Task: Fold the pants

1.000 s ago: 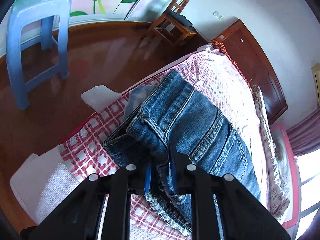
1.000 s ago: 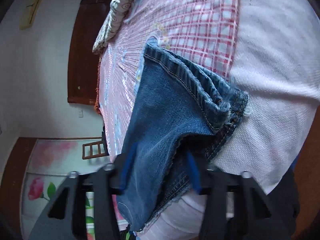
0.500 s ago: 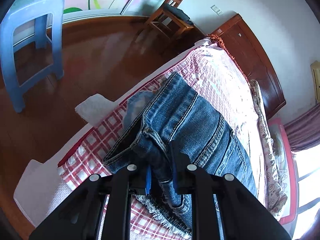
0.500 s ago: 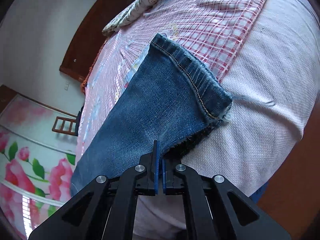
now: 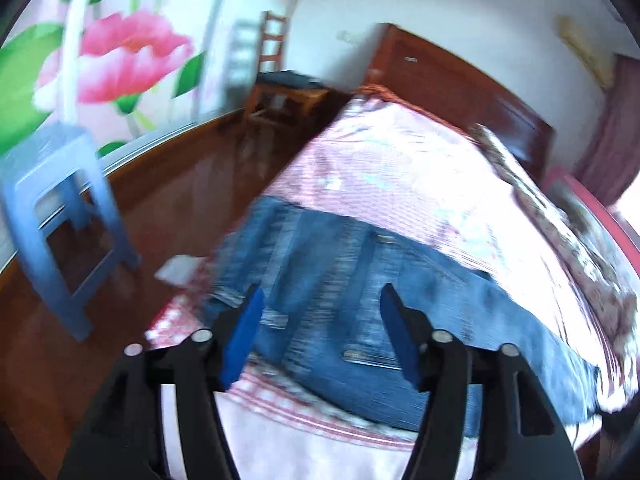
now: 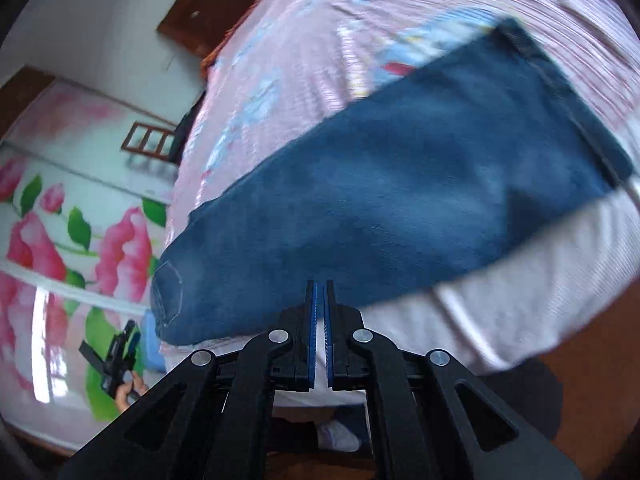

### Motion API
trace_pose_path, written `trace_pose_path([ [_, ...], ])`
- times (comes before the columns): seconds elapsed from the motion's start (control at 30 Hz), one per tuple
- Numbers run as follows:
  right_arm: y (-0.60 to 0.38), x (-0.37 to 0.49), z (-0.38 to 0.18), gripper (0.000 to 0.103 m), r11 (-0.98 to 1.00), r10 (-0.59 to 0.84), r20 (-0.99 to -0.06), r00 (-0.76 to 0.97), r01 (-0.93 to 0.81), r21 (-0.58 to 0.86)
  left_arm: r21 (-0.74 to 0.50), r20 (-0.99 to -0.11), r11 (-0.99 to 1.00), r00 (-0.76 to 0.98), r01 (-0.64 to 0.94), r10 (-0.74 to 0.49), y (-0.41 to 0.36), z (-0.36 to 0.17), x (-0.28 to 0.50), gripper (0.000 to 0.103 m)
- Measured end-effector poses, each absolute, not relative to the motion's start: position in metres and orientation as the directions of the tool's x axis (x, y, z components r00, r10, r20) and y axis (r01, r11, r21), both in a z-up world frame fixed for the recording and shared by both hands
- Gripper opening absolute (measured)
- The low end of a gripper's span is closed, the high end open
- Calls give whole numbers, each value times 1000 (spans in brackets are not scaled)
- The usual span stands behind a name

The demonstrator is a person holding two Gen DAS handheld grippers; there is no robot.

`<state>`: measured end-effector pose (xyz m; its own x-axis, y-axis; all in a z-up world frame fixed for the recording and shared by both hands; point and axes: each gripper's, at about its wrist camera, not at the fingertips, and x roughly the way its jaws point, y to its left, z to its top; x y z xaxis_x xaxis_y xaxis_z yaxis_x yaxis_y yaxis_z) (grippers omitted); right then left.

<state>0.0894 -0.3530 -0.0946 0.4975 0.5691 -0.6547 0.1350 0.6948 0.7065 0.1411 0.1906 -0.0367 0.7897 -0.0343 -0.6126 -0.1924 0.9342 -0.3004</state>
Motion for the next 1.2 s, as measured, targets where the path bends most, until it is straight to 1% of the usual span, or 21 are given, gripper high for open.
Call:
trace_pose_path([
  [0.03,-331,108,-85,2,714,585,-646,490,67,697,-290,-604,949,793,-124,-81,175,-34,143,74],
  [0.07,-310,127,-77,8,731,596,-643,481,8,683,-278,-591,959,798,-61,-120,159,-32,145,77],
  [0.1,-290,147,-70,18,732,618,-631,469,-49,680,-271,-584,963,797,-13,-153,147,-31,146,78],
  [0.13,-272,168,-65,50,715,649,-609,457,-93,692,-268,-583,963,790,34,-190,135,-33,149,78],
  [0.17,-253,185,-62,63,699,672,-589,449,-122,704,-274,-585,958,777,80,-232,122,-35,155,79],
  [0.23,-214,222,-52,63,658,728,-550,410,-191,729,-285,-600,950,748,131,-283,106,-42,166,81],
  [0.3,-177,254,-51,63,644,749,-551,368,-209,736,-297,-641,944,702,144,-309,98,-57,177,81],
  [0.4,-131,293,-59,63,603,791,-542,286,-207,771,-334,-719,938,618,93,-317,103,-86,180,80],
  [0.43,-117,303,-65,63,595,799,-545,255,-200,778,-352,-720,931,608,97,-335,103,-92,177,80],
  [0.5,-92,319,-81,63,595,802,-564,197,-180,783,-298,-718,941,612,161,-332,97,-93,165,80],
  [0.53,-83,326,-94,63,623,782,-600,169,-160,766,-263,-725,947,608,186,-322,94,-96,159,80],
  [0.6,-83,344,-119,55,707,705,-685,184,-103,700,-246,-726,947,607,208,-322,96,-99,152,79],
  [0.7,-99,361,-132,54,625,767,-613,191,-5,780,-236,-724,943,605,235,-332,94,-97,149,79],
  [0.73,-98,361,-128,49,639,759,-624,185,-32,768,-252,-719,941,607,226,-338,95,-96,148,79],
  [0.77,-98,360,-123,38,667,739,-646,193,-68,742,-253,-719,940,606,227,-340,96,-96,146,79],
  [0.8,-104,359,-120,35,691,715,-665,213,-77,718,-246,-720,940,604,238,-342,96,-95,144,79],
  [0.9,-131,355,-110,35,692,692,-661,291,-7,722,-227,-725,942,603,248,-334,96,-91,141,78],
  [0.97,-127,351,-93,35,685,710,-639,296,-82,724,-199,-722,952,622,232,-302,92,-80,137,77],
  [1.07,-102,353,-72,35,603,788,-554,268,-153,783,-182,-652,947,689,264,-317,79,-56,132,78],
  [1.13,-75,361,-68,35,540,835,-498,235,-174,823,-163,-646,938,685,306,-336,65,-51,136,80],
  [1.2,-53,369,-76,46,545,834,-514,202,-152,825,-165,-690,933,639,320,-341,54,-62,147,80],
])
